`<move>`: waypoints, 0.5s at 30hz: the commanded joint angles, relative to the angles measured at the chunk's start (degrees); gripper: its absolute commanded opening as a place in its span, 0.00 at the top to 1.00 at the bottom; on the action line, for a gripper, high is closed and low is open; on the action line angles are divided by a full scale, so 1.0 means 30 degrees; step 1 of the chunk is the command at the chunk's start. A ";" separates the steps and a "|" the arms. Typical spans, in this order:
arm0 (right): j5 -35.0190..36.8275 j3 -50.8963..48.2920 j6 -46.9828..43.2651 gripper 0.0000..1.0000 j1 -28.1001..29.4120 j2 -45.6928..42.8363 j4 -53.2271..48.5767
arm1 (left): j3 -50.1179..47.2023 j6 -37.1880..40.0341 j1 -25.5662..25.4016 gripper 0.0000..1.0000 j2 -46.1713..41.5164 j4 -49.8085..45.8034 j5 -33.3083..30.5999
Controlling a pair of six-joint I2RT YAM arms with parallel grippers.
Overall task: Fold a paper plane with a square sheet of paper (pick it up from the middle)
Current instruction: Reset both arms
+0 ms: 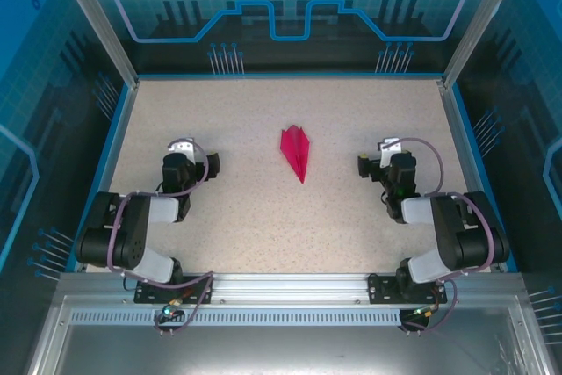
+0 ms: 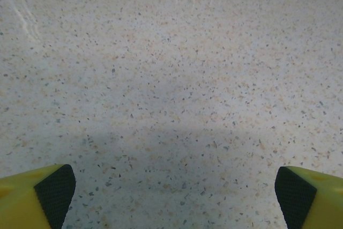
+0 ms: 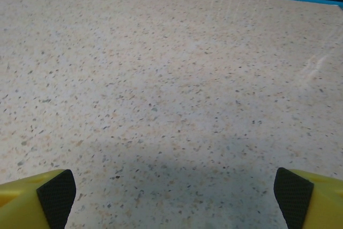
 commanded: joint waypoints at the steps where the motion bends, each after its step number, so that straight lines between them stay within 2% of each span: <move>1: -0.0013 0.0877 -0.0398 0.01 0.0201 0.0187 0.0274 | 0.0643 0.0345 0.0225 0.01 0.0132 0.0810 0.0213; 5: -0.0507 0.1215 0.0092 0.01 -0.0364 0.0169 -0.0308 | 0.0726 0.0352 0.0132 0.01 0.0160 0.0669 -0.0212; 15: -0.0517 0.1206 0.0095 0.01 -0.0352 0.0156 -0.0303 | 0.1065 0.0803 0.0086 0.01 0.0200 0.0140 0.0787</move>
